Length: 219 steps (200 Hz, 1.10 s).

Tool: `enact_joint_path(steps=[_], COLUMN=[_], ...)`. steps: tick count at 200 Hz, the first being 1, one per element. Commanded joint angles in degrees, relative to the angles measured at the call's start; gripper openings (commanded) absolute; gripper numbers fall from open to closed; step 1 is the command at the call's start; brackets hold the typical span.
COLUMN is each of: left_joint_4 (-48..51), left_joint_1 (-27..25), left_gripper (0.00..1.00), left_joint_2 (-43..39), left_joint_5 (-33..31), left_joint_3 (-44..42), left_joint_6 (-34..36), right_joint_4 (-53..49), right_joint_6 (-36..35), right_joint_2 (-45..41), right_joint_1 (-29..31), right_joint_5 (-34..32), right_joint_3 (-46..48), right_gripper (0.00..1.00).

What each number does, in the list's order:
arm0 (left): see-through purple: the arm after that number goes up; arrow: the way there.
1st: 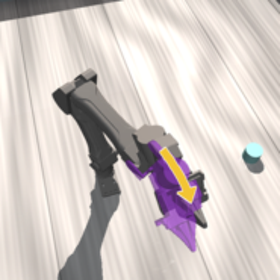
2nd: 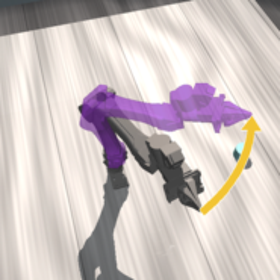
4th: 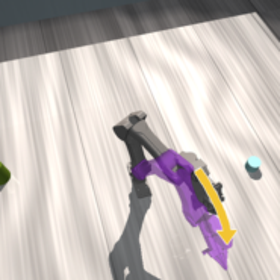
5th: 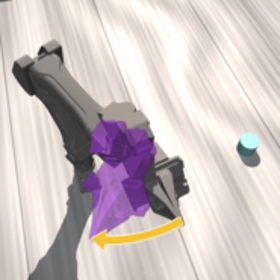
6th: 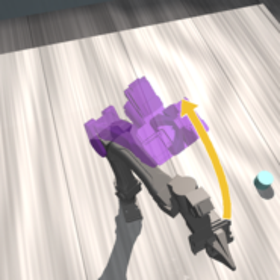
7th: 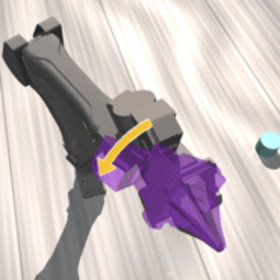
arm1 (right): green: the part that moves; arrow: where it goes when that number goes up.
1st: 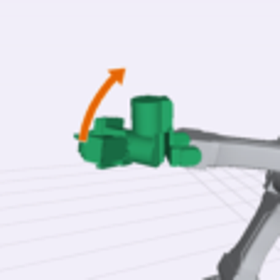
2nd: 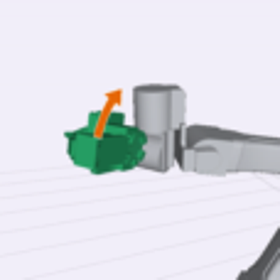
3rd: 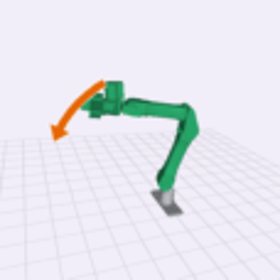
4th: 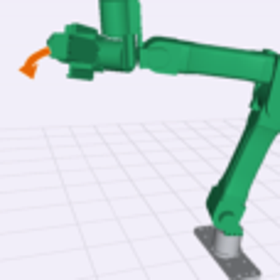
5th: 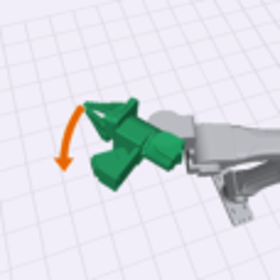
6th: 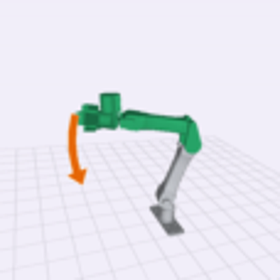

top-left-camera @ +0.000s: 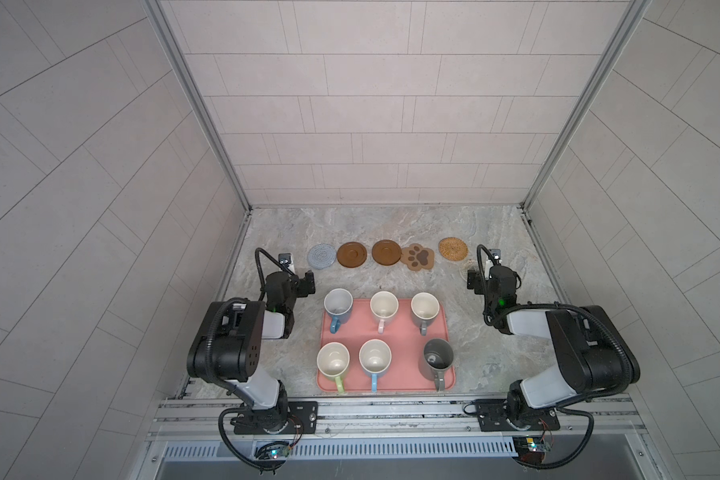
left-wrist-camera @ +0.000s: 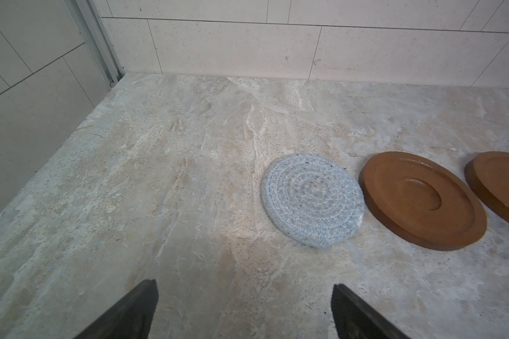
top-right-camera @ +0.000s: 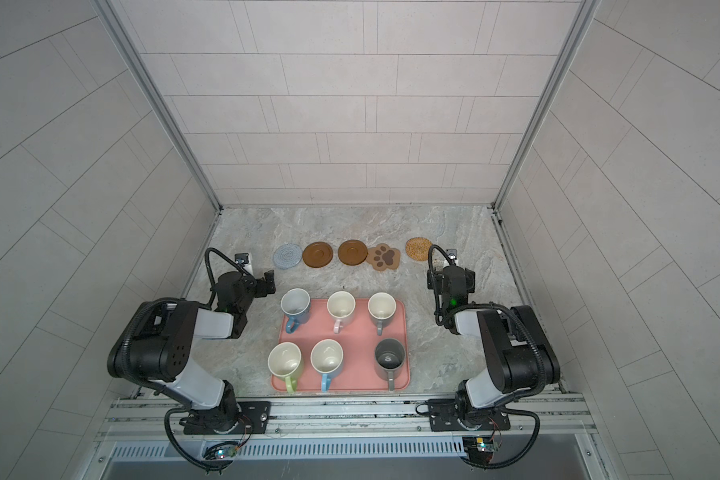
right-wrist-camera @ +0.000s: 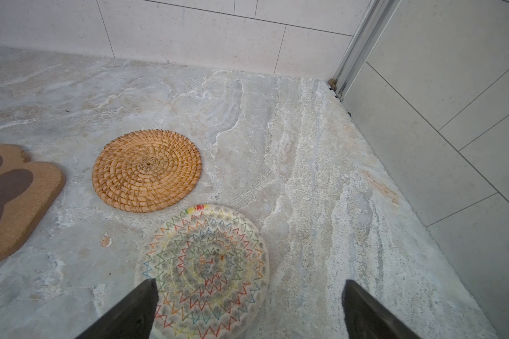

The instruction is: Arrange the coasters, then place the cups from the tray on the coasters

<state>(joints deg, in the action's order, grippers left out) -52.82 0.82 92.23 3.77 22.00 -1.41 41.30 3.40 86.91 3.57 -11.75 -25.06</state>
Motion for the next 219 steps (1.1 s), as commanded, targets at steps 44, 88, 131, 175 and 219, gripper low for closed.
enact_joint_path(steps=[44,88,131,175,219], left_joint_4=[-0.19,-0.22,0.19,0.66,34.59], left_joint_1=[-0.04,-0.11,-0.04,-0.11,-0.04], left_gripper=[1.0,1.0,1.0,1.0,1.0], left_joint_2=[-1.08,-1.08,-0.89,-2.39,-14.77], left_joint_5=[-0.25,-0.21,-0.32,-4.35,-3.61], left_joint_3=[0.88,0.85,1.09,0.74,11.85], left_joint_6=[1.19,1.23,1.19,-0.25,-4.69], right_joint_4=[-0.34,-0.6,-0.44,-10.27,-37.63], right_joint_6=[-0.5,-0.29,-0.39,0.61,1.42], right_joint_2=[-0.25,-0.09,-0.25,-5.67,-15.02], right_joint_1=[-0.22,-0.61,-0.59,-0.32,0.52], right_joint_5=[0.15,0.75,0.58,-1.67,4.63], right_joint_3=[0.01,-0.1,-0.03,-3.28,-13.37], right_gripper=[0.99,0.99,0.99,0.99,0.99])
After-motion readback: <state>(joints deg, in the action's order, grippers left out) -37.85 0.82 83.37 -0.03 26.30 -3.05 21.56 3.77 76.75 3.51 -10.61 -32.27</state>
